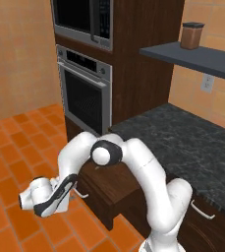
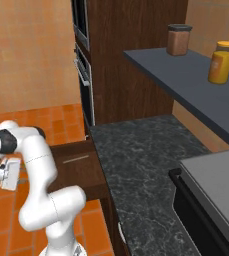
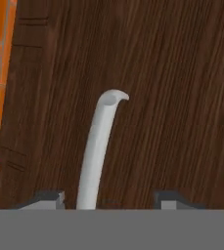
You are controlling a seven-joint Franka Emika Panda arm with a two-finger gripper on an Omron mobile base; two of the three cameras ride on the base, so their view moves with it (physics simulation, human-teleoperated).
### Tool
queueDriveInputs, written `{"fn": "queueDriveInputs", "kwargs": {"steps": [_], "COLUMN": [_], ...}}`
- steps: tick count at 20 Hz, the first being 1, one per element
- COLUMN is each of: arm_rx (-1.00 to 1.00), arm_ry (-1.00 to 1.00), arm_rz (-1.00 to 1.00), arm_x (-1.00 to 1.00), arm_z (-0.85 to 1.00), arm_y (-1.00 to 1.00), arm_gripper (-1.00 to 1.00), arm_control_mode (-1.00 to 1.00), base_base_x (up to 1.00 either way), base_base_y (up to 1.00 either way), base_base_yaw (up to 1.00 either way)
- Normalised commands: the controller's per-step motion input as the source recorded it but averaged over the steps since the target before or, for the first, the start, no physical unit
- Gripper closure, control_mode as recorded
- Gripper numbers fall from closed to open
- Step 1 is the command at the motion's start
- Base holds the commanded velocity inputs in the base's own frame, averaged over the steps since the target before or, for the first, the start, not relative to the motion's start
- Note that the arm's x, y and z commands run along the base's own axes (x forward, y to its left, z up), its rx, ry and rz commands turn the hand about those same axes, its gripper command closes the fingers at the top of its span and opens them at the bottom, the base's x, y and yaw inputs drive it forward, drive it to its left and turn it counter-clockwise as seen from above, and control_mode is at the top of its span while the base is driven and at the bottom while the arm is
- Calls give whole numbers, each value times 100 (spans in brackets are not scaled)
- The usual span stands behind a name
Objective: Take a straw from the drawer in front and place it inside the glass cup on the dining counter.
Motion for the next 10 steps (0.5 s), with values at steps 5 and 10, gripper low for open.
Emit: {"fn": "queueDriveInputs", "kwargs": {"steps": [5, 10], "arm_rx": [50, 43], "arm_ry": [19, 3], "arm_rz": [1, 0], "arm_x": [-34, -14], "arm_z": [100, 98], "arm_y": [0, -48], "arm_gripper": [-100, -100], "arm_control_mode": [-100, -100], "base_base_x": [0, 0], "base_base_y": [0, 0], "base_base_yaw": [0, 0]}}
